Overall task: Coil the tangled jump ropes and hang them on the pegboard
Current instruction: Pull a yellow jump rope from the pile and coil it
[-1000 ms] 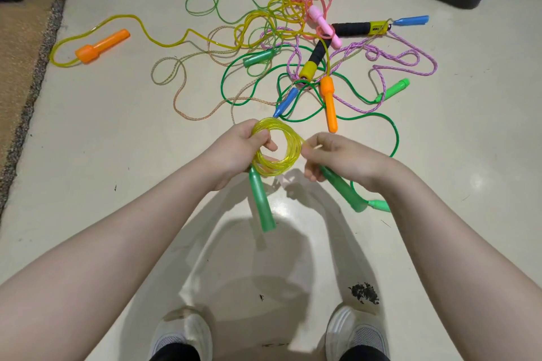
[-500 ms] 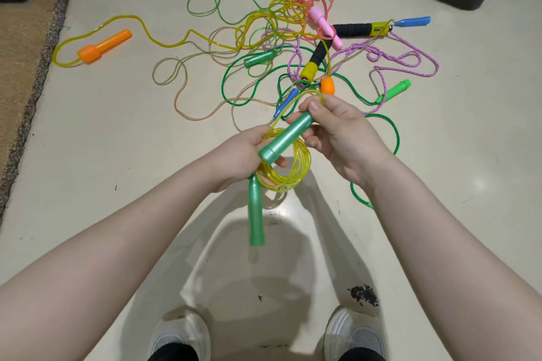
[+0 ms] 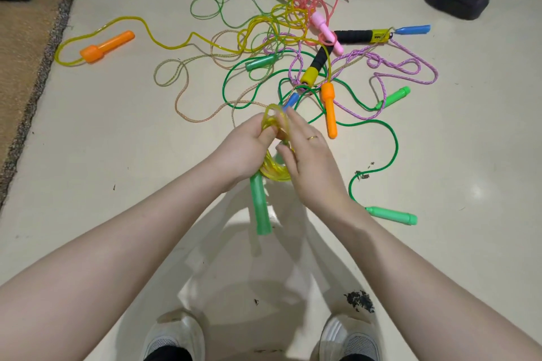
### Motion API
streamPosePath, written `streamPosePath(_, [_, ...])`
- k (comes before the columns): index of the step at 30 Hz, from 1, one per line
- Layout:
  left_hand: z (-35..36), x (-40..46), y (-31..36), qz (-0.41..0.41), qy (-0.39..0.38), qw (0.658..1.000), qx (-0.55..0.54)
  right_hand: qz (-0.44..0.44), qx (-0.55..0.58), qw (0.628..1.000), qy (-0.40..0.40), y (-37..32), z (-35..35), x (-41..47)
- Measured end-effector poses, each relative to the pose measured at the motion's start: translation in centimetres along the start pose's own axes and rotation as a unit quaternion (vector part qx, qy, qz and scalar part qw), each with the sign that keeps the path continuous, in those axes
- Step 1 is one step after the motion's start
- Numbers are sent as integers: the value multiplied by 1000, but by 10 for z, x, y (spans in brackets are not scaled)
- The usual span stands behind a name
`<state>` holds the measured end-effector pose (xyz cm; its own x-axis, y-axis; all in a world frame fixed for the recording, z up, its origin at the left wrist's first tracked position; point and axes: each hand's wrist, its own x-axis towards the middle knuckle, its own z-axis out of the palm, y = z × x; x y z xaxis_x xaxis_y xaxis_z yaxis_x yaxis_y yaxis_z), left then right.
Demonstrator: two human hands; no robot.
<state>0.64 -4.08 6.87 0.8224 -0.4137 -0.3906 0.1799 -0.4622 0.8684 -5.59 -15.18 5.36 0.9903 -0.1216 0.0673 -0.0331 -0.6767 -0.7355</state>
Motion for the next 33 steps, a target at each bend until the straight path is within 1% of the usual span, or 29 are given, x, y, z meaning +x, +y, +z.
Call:
streamPosePath(1, [-1, -1, -1, 7, 0, 1000, 18, 60, 107, 992, -25, -1, -3, 0])
streamPosePath(2, [-1, -1, -3, 11, 3, 1000, 24, 137, 257, 956, -40, -1, -8, 1])
streamPosePath(3, [-1, -1, -4, 14, 6, 1000, 22, 206, 381, 899, -62, 4, -11, 4])
streamPosePath(4, [-1, -1, -3, 22, 4, 1000, 16, 246, 469, 843, -98, 9, -15, 5])
streamPosePath(5, [0, 1, 1, 34, -3, 999, 9, 241, 491, 827, -132, 12, -19, 8])
streamPosePath(7, [4, 6, 12, 55, -25, 998, 0, 214, 513, 816, -161, 15, -21, 13])
streamPosePath(9, [4, 15, 26, 50, -32, 998, -18, 217, 578, 775, -138, 11, -26, 23])
streamPosePath(10, [2, 18, 34, 45, -41, 997, -42, 226, 596, 761, -118, 11, -29, 29])
streamPosePath(11, [1, 22, 41, 45, -52, 995, -67, 234, 593, 764, -98, 12, -34, 34])
streamPosePath(12, [-1, 25, 47, 50, -64, 993, -87, 245, 576, 775, -86, 12, -38, 40])
streamPosePath(15, [-3, 29, 56, 48, -74, 990, -107, 267, 502, 816, -106, 12, -49, 49])
streamPosePath(16, [-4, 29, 56, 32, -72, 990, -121, 276, 479, 824, -122, 9, -51, 51])
streamPosePath(18, [-6, 27, 57, 10, -48, 994, -98, 305, 441, 834, -133, 13, -54, 58])
streamPosePath(20, [-13, 24, 68, -9, -40, 994, -105, 343, 401, 844, -102, 18, -61, 67])
streamPosePath(21, [-18, 22, 79, -25, -45, 990, -133, 369, 387, 841, -77, 18, -69, 70])
streamPosePath(23, [-30, 16, 113, -46, -54, 984, -161, 427, 368, 825, -46, 11, -96, 78])
streamPosePath(24, [-36, 13, 134, -53, -58, 985, -154, 448, 354, 820, -48, 0, -114, 82])
streamPosePath(25, [-42, 8, 155, -53, -64, 986, -141, 458, 335, 820, -68, -11, -131, 86])
streamPosePath(27, [-52, -6, 198, -44, -76, 990, -110, 443, 317, 828, -129, -48, -167, 94])
streamPosePath(28, [-57, -14, 220, -43, -79, 991, -99, 416, 349, 825, -156, -71, -185, 99])
streamPosePath(29, [-62, -24, 245, -42, -79, 991, -97, 393, 396, 812, -170, -95, -203, 103])
streamPosePath(30, [-66, -36, 270, -43, -77, 991, -104, 375, 436, 799, -175, -121, -221, 107])
streamPosePath(31, [-71, -48, 296, -46, -76, 989, -119, 360, 452, 797, -177, -146, -240, 111])
streamPosePath(33, [-83, -69, 349, -56, -64, 983, -160, 337, 448, 808, -181, -193, -279, 119])
